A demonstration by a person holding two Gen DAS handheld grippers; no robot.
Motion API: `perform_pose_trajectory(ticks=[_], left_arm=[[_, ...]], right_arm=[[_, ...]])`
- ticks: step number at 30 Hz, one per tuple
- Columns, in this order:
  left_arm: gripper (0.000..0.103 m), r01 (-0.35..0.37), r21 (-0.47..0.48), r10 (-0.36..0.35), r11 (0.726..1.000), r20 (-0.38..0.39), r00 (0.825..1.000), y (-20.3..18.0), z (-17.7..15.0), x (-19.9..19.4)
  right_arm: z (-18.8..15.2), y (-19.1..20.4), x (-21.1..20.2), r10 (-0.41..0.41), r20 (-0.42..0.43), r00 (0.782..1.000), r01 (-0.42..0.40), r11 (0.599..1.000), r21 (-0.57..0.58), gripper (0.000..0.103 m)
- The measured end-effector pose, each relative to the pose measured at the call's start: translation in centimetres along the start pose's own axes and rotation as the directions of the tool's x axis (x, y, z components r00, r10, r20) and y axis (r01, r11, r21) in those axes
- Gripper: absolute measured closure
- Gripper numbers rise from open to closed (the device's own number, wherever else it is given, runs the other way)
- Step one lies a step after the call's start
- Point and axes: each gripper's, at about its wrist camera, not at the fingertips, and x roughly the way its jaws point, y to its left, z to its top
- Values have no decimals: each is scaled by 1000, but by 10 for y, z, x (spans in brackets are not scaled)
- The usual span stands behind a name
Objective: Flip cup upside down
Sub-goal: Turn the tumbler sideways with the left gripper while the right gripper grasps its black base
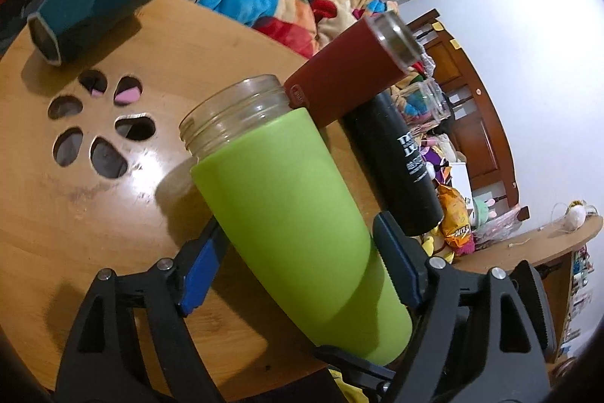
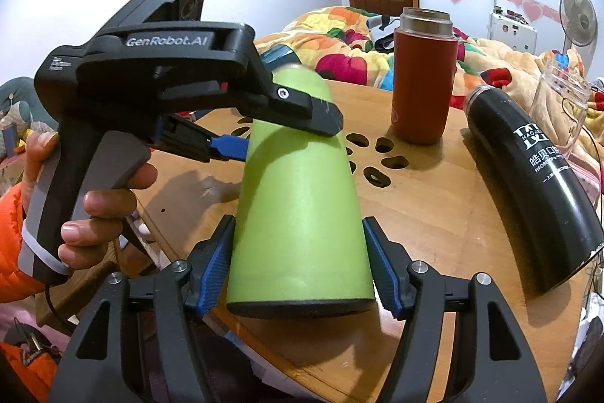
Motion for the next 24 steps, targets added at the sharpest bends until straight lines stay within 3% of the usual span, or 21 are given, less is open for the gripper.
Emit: perform_pose_trajectory(ticks=[7, 13, 17, 19, 24], left_arm=[[22, -13, -21, 13, 1000, -14, 1000, 7, -6, -2], [22, -111, 97, 105, 989, 61, 993, -13, -7, -24], [23, -152, 240, 120, 959, 143, 982, -47, -17, -40], [29, -157, 314, 111, 936, 161, 981, -63, -24, -43], [59, -196, 413, 151, 889, 140, 979, -82, -36, -29]], right_arm=[[-2, 5, 2, 2, -4, 1000, -2, 1000, -4, 41], [-3, 3, -1, 18, -10, 1000, -17, 1000, 21, 41], [-4, -1, -2, 29, -13, 999, -29, 998, 57, 40], [-6, 0, -3, 19, -8, 1000, -18, 998, 62, 40], [-17, 3, -5, 4, -18, 1000, -2, 997, 82, 39]])
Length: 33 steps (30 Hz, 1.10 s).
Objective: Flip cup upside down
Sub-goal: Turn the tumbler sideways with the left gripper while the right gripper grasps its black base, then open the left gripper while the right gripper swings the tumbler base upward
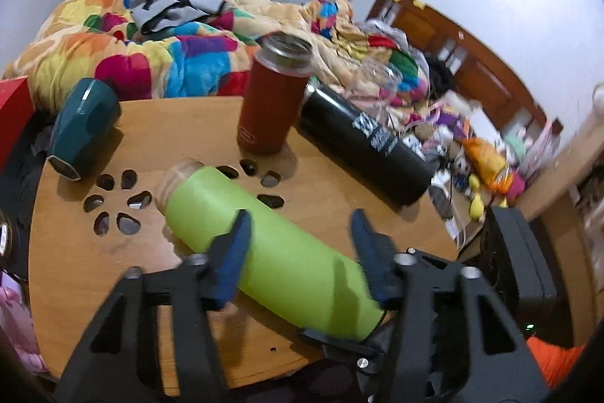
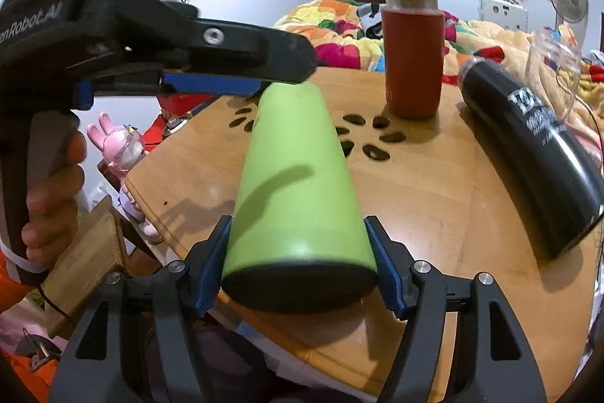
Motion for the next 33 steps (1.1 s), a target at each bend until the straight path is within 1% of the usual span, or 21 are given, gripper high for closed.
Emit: perform_pose_trajectory(ticks=[2, 4, 5, 6, 11, 19, 26, 29, 33], left_arm=[[71, -2, 0, 2, 1000, -20, 1000, -1, -2, 5], [74, -11, 3, 11, 1000, -13, 1000, -2, -3, 5], [78, -10, -3, 10, 1000, -15, 1000, -1, -4, 5], [78, -8, -9, 8, 1000, -18, 1000, 0, -5, 4], [78, -10, -8, 10, 1000, -22, 1000, 0, -8, -3], [78, 24, -7, -24, 1000, 20, 1000, -6, -6, -22], [78, 46, -16, -45, 999, 47, 998, -3, -2, -34], [78, 35, -9, -34, 999, 60, 998, -1, -2, -39], [78, -9, 5, 9, 1000, 87, 996, 4, -1, -50]], right_arm=[[-5, 1, -2, -11, -1, 1000, 11, 1000, 10, 38], [-7, 3, -4, -27, -4, 1000, 27, 1000, 1, 39], [-7, 4, -5, -36, -4, 999, 36, 999, -2, 39], [-8, 6, -7, -49, -6, 999, 49, 999, -8, 39], [-10, 10, -19, -89, 0, 996, 89, 996, -14, 39], [2, 16, -66, -123, 90, 988, 124, 992, -7, 39], [27, 25, -96, -137, 163, 977, 143, 989, -30, 39], [40, 28, -101, -129, 172, 976, 137, 990, -35, 39], [58, 31, -99, -132, 156, 979, 144, 987, -69, 39]])
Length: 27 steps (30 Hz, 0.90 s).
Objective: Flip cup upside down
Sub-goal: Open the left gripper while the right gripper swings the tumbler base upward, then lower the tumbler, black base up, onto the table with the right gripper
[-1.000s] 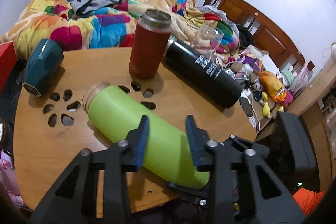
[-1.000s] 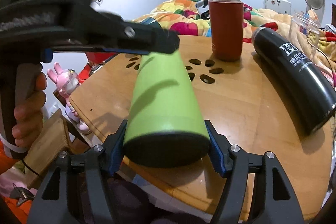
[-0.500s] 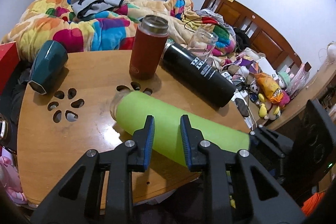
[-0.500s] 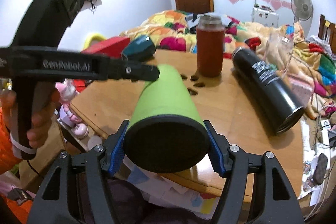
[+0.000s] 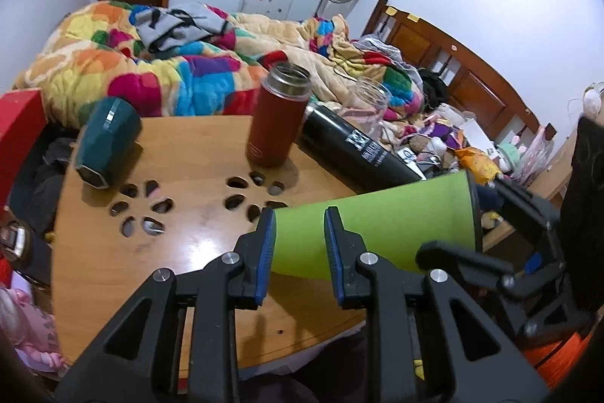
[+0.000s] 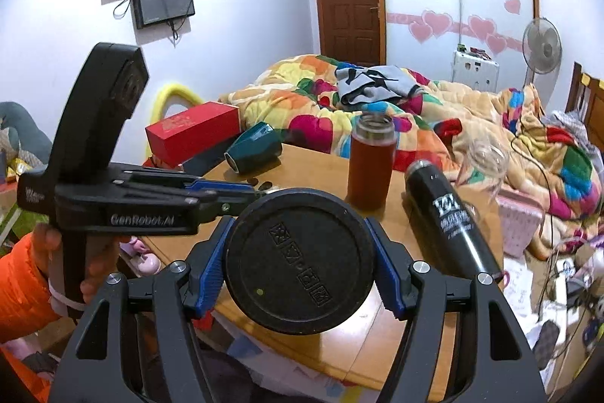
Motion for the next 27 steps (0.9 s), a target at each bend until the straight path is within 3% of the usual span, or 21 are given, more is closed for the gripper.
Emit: perform_pose_trajectory(ticks=[7, 16, 27], left_arm=[[77, -66, -4, 66, 998, 29, 997, 22, 2, -18], [67, -101, -13, 102, 995, 52, 993, 40, 2, -32], [44, -153, 19, 151, 988, 84, 985, 39, 1, -38]], right_arm=[[34, -1, 23, 4, -57, 998, -5, 1000, -18, 39], [73, 10, 60, 5, -136, 991, -17, 996, -86, 39], [93, 23, 88, -21, -210, 978, -6, 992, -124, 39]])
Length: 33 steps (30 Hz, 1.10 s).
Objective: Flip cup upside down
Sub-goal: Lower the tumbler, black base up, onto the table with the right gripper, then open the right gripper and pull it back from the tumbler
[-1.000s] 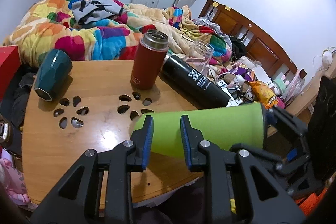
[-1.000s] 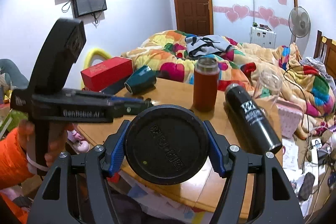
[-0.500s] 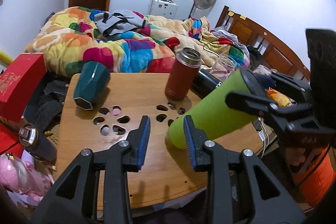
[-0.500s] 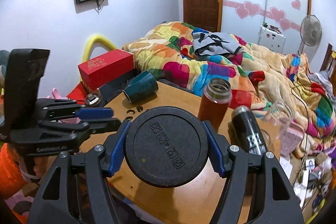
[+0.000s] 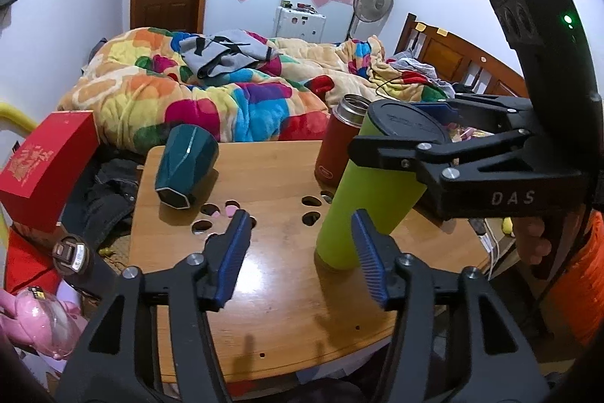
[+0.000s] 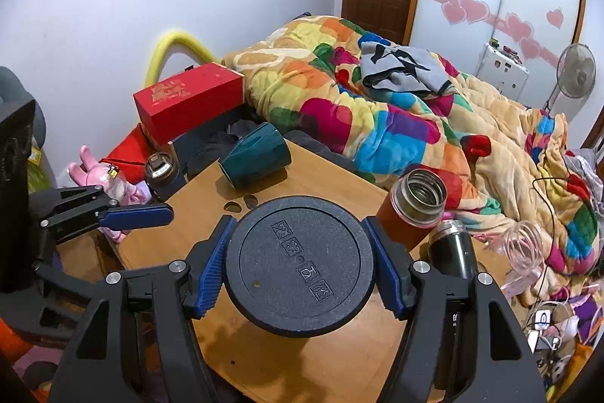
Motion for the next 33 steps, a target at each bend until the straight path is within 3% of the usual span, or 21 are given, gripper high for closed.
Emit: perform_pose_trajectory(ticks=[20, 24, 28, 33], left_arm=[[30, -48, 52, 43, 998, 89, 995, -21, 13, -36], [21, -60, 68, 50, 996, 139, 989, -34, 19, -53], [12, -69, 89, 51, 994, 185, 981, -50, 25, -69], [3, -91, 105, 64, 990, 238, 969, -70, 27, -87]], right_arm=[[-4, -5, -25, -4, 54, 999, 0, 998, 70, 38], [-9, -6, -45, -14, 95, 995, 7, 997, 77, 37], [-18, -13, -77, -50, 163, 985, 30, 993, 118, 24], [-32, -22, -115, -126, 232, 965, 86, 981, 172, 18]])
